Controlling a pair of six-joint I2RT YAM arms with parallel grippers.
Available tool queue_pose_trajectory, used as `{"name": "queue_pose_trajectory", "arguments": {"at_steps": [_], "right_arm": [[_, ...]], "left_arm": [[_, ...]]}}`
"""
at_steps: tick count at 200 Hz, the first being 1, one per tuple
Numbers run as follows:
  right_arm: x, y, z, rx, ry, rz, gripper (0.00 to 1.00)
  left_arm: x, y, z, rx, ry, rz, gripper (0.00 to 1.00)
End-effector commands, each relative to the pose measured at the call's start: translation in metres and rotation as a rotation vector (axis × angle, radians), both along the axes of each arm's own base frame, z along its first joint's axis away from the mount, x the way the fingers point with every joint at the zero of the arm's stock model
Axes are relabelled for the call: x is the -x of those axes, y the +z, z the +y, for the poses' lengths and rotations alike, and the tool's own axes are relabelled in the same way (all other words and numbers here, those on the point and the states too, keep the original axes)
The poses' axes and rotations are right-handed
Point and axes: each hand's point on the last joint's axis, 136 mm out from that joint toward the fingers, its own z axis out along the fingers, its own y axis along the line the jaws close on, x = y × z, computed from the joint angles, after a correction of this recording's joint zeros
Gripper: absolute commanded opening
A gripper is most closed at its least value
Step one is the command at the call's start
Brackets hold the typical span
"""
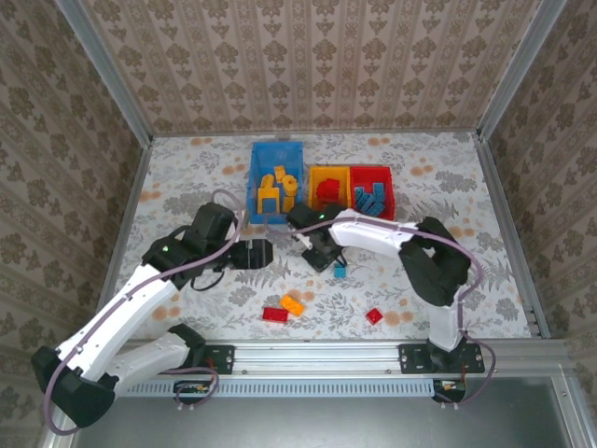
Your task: Sort the legos into containers by color
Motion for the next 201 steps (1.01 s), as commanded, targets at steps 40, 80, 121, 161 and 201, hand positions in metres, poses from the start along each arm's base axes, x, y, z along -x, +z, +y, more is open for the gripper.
{"name": "queue_pose_trajectory", "arguments": {"at_steps": [40, 80, 121, 161, 201], "right_arm": [[-0.064, 0.095, -0.124, -0.190, -0.594, -0.161, 0.26], [-0.132, 0.088, -0.152, -0.234, -0.792, -0.120, 0.26], [-0.176, 0.060, -0.159, -0.233, -0.918, -0.051, 0.28], [-0.194, 0.043, -0.157, -0.242, -0.966, 0.004, 0.40], [-0.197, 0.070, -0.151, -0.303, -0.947, -0.039, 0.56]], "left_arm": [[-0.056, 0.066, -0.086, 0.160, -0.127, -0.110, 0.81], [-0.079, 0.069, -0.132, 0.147, -0.209, -0.135, 0.81], [-0.077, 0.051, -0.158, 0.054, -0.315, -0.147, 0.81], [-0.063, 0.024, -0.163, -0.050, -0.392, -0.132, 0.81], [-0.037, -0.008, -0.161, -0.180, -0.515, -0.116, 0.81]]}}
